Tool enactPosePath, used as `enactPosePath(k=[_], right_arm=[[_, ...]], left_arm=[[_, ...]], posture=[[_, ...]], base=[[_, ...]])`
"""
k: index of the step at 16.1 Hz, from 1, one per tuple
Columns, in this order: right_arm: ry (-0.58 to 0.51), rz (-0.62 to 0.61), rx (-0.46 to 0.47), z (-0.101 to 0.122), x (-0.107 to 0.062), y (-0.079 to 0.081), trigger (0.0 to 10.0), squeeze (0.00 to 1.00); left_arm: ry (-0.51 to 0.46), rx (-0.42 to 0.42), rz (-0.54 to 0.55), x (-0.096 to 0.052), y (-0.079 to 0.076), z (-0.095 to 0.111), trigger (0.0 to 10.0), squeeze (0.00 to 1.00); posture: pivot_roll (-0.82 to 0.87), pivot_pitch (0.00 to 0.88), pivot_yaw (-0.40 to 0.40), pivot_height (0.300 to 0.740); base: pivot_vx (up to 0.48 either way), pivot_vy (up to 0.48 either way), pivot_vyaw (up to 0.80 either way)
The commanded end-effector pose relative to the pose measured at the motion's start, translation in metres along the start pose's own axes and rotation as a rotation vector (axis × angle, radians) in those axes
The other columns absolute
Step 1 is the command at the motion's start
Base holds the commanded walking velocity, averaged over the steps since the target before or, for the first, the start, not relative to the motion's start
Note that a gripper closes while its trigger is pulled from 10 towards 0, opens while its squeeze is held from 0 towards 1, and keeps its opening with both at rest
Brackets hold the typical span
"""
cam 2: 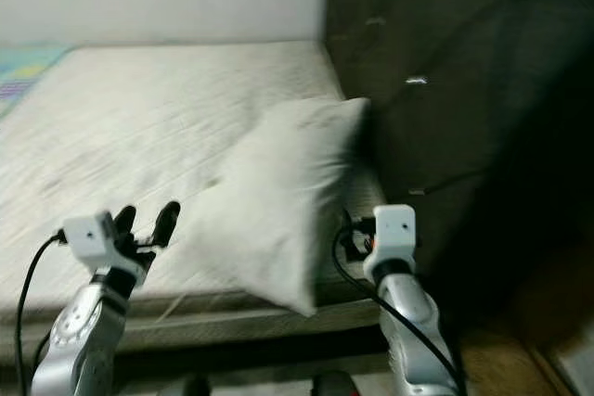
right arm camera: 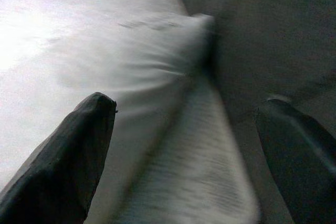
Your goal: Clean up the room
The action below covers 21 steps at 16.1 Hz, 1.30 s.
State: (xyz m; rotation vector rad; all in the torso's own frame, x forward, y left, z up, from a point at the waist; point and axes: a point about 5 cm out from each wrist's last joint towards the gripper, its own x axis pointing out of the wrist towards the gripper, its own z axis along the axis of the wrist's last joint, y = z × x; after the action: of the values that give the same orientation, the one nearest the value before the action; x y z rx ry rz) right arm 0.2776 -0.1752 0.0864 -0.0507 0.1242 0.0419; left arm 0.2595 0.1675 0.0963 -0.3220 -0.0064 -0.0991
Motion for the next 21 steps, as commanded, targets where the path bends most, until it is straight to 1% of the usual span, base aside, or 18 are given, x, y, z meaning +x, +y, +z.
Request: enactPosePath(k=[1,2,4,6,7,8,9,10,12,14,15,17,21], right_arm=[[-0.007,-0.025,-0.005,0.005,0.000,-0.007,10.0,0.00],[0.027,-0.035,-0.008,-0.003,-0.003,-0.011,10.0,0.00],[0.060,-0.050,0.009,-0.011,-0.005,-0.013,10.0,0.00],[0.088,-0.058,0.025,-0.017,-0.004,-0.009,10.0,0.00],[0.083,-0.046,0.030,-0.015,-0.002,-0.002,10.0,0.00],[0.081,-0.042,0.032,-0.014,-0.001,0.000,10.0,0.00],[0.051,-0.027,0.044,-0.007,0.002,0.007,10.0,0.00],[0.030,-0.030,0.051,0.000,0.002,0.006,10.0,0.00],[0.020,-0.041,0.062,0.004,0.000,-0.002,10.0,0.00],[0.025,-0.037,0.076,0.003,-0.004,-0.006,10.0,0.00],[0.043,-0.031,0.082,-0.002,-0.006,-0.005,10.0,0.00],[0.034,-0.010,0.088,0.000,-0.005,0.000,10.0,0.00],[0.026,0.017,0.091,0.003,0.002,0.005,10.0,0.00]], left_arm=[[0.006,0.002,-0.012,-0.003,-0.005,0.004,10.0,0.00],[0.028,0.005,-0.004,-0.008,-0.005,0.002,10.0,0.00],[0.039,0.009,-0.010,-0.012,-0.006,0.002,10.0,0.00],[0.067,0.004,-0.009,-0.012,-0.008,0.001,10.0,0.00],[0.058,0.004,-0.029,-0.009,-0.012,0.003,10.0,0.00],[0.054,0.002,-0.037,-0.008,-0.014,0.005,10.0,0.00],[0.051,0.000,-0.061,-0.004,-0.021,0.007,10.0,0.00],[0.058,-0.001,-0.059,-0.003,-0.022,0.006,10.0,0.00],[0.065,0.000,-0.053,-0.003,-0.023,0.005,10.0,0.00],[0.060,0.016,-0.043,-0.005,-0.020,0.007,10.0,0.00],[0.055,0.019,-0.021,-0.005,-0.016,0.009,10.0,0.00],[0.052,0.022,-0.005,-0.003,-0.012,0.011,10.0,0.00],[0.043,0.035,-0.006,0.001,-0.012,0.014,10.0,0.00]], posture=[[-0.17,0.059,0.007,0.640],[-0.14,0.091,0.001,0.640],[-0.12,0.109,-0.013,0.640],[-0.12,0.109,-0.018,0.640],[-0.12,0.107,-0.031,0.640],[-0.12,0.109,-0.029,0.640],[-0.13,0.114,-0.015,0.640],[-0.15,0.134,-0.006,0.640],[-0.16,0.163,-0.004,0.640],[-0.16,0.175,-0.002,0.640],[-0.16,0.174,0.000,0.626],[-0.15,0.170,0.004,0.601],[-0.15,0.162,0.004,0.556]], base=[[0.424,0.000,0.00],[0.405,0.000,0.00],[0.401,0.000,0.00],[0.264,0.000,0.00],[0.000,0.000,0.00],[0.000,0.000,0.00],[0.000,0.000,0.00],[0.000,0.000,0.00],[0.000,0.000,0.00],[0.000,0.000,0.00],[0.000,0.000,0.00],[0.000,0.000,0.00],[0.000,0.000,0.00]])
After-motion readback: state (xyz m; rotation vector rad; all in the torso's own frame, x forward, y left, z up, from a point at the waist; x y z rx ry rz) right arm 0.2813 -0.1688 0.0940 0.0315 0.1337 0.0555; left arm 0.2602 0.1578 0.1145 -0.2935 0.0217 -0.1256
